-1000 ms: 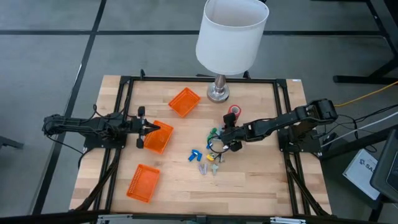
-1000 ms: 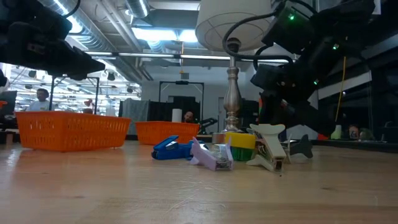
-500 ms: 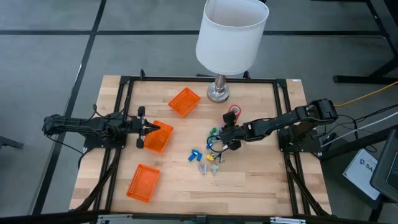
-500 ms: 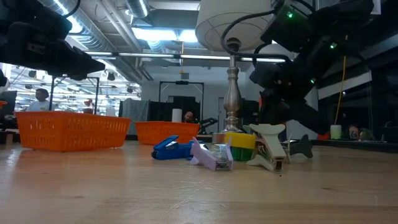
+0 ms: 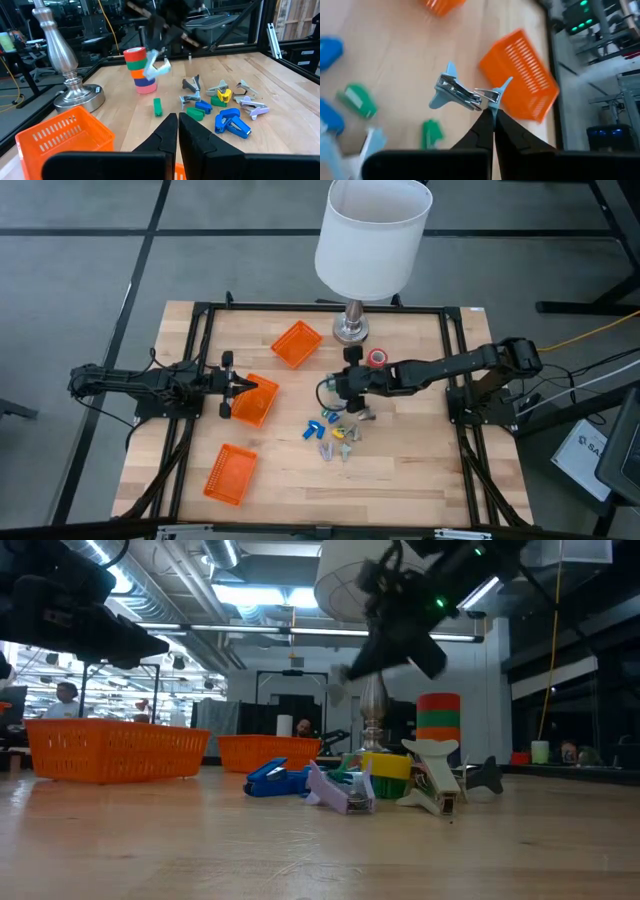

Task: Pick and place Stapler, Stapler remover, tape
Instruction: Put the light blue staple remover into the top orange bin

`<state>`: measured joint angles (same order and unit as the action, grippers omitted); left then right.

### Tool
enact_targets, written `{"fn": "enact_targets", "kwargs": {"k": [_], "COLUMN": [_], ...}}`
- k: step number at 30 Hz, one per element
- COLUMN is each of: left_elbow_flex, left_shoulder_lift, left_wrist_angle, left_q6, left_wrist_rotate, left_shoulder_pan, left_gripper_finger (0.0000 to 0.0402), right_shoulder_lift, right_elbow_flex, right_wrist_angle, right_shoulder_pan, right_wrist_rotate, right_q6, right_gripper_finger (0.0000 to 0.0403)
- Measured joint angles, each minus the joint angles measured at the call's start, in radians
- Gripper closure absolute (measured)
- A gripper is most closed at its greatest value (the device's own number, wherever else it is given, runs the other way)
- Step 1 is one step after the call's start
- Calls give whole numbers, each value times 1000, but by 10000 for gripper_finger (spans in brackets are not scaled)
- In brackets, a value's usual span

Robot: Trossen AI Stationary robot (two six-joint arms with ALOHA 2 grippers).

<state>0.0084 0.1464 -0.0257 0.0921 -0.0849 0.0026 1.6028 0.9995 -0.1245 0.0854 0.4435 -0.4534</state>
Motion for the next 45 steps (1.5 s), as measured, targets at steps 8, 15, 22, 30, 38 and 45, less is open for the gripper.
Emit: {"fn": "enact_targets", "kwargs": {"k": [8,15,22,30,38,45], "left_elbow_flex": [0,0,0,0,0,0], "left_shoulder_lift": [0,0,0,0,0,0], "left_wrist_angle": [0,0,0,0,0,0], "left_q6": [0,0,0,0,0,0], "left_wrist_rotate": [0,0,0,0,0,0], "left_shoulder_pan": [0,0,0,0,0,0], "left_gripper_finger": [390,391,389,389,391,390], "right_shoulder_lift": [0,0,0,10,94,168], "right_elbow_flex": [65,65,66,67,67,135], "right_wrist_angle": [4,25,52,143,231,256], "right_shoulder_pan": [-32,-38,-38,-37,-32,-15], "right_wrist_rotate": [0,0,-1,-86,-90,-147], "right_q6": [-45,-46,-46,-50,-105,-106], "right_gripper_finger": [397,397,397,397,397,397]}}
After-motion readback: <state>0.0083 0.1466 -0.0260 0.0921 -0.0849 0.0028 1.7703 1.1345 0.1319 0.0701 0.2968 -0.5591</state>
